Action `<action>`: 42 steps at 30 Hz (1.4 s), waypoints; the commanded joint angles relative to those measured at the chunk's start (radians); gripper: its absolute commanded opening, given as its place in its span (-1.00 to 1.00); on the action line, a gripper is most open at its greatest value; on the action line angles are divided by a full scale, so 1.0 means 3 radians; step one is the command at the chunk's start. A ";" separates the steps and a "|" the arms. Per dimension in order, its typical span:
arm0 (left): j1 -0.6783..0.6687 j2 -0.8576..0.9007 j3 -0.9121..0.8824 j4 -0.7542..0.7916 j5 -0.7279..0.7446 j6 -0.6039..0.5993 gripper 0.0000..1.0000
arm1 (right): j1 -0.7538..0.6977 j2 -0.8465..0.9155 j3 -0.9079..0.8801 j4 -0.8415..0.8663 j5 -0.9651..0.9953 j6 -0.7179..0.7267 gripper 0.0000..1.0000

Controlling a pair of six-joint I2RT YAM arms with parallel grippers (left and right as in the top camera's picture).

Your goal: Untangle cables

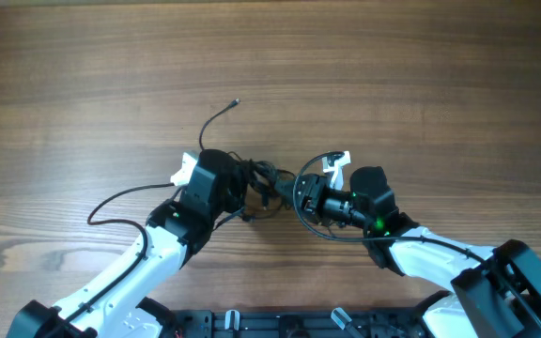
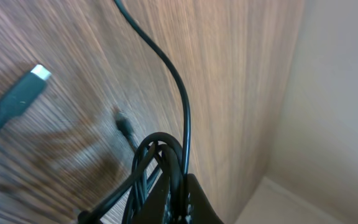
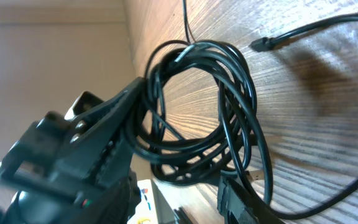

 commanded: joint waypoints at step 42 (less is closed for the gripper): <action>-0.0169 -0.0024 0.0023 0.0481 0.0046 0.0814 -0.92 | 0.0047 -0.0430 -0.0014 -0.0585 0.0701 -0.0098 -0.07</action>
